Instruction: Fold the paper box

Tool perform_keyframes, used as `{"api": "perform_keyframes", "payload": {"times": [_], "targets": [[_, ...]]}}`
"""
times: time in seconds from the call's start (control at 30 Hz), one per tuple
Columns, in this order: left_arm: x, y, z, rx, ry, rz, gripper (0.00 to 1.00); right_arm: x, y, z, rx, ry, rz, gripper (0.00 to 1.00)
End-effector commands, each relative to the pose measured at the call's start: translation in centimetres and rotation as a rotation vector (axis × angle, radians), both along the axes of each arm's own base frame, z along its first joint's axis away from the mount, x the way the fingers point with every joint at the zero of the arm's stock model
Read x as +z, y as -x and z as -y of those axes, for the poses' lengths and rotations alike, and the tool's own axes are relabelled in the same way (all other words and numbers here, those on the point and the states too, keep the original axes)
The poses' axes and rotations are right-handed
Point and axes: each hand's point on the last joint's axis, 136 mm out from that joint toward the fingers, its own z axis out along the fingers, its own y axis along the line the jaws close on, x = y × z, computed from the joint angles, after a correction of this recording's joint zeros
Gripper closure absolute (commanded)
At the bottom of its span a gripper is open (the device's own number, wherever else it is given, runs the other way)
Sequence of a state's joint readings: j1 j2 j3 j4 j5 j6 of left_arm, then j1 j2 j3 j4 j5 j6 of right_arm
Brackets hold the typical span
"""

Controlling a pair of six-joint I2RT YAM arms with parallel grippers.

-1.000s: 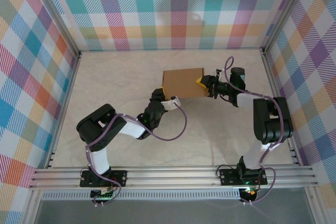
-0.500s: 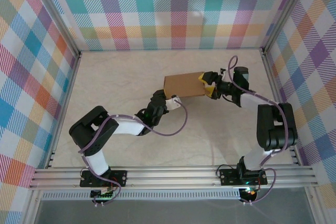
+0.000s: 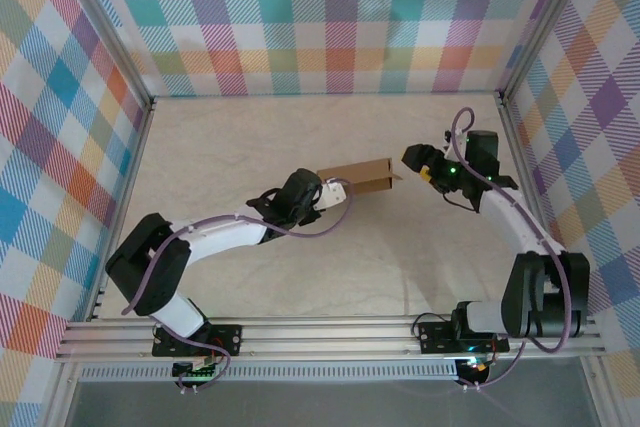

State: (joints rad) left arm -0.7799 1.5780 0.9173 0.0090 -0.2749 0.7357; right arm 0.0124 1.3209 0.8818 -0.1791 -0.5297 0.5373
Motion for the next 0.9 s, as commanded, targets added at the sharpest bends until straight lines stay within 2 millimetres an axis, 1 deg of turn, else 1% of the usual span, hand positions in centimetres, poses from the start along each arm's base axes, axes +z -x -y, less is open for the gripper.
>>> {"api": "perform_keyframes", "payload": {"times": [0.0, 0.07, 0.1, 0.17, 0.37, 0.6, 0.73, 0.87], "targets": [[-0.5, 2.3, -1.1, 0.021, 0.003, -0.155, 0.76, 0.6, 1.1, 1.2, 0.039, 0.172, 0.070, 0.12], [-0.3, 2.9, -1.3, 0.021, -0.004, -0.194, 0.75, 0.9, 1.7, 1.4, 0.053, 0.209, 0.093, 0.12], [-0.7, 3.5, -1.8, 0.024, -0.028, -0.227, 0.75, 1.1, 1.9, 1.5, 0.059, 0.220, 0.104, 0.12], [-0.6, 4.2, -2.3, 0.031, -0.047, -0.267, 0.75, 1.7, 2.5, 1.4, 0.077, 0.235, 0.127, 0.12], [0.1, 6.2, -3.5, 0.034, -0.040, -0.404, 0.75, 3.8, 3.8, 0.1, 0.151, 0.258, 0.235, 0.11], [0.2, 7.8, -4.8, 0.046, -0.022, -0.542, 0.75, 6.0, 4.3, -1.2, 0.248, 0.301, 0.329, 0.14], [-0.3, 8.3, -5.6, 0.055, -0.004, -0.610, 0.75, 6.9, 5.2, -2.8, 0.367, 0.341, 0.384, 0.16], [-0.5, 8.5, -6.4, 0.071, -0.014, -0.671, 0.75, 7.8, 7.3, -5.6, 0.582, 0.391, 0.548, 0.15]]}}
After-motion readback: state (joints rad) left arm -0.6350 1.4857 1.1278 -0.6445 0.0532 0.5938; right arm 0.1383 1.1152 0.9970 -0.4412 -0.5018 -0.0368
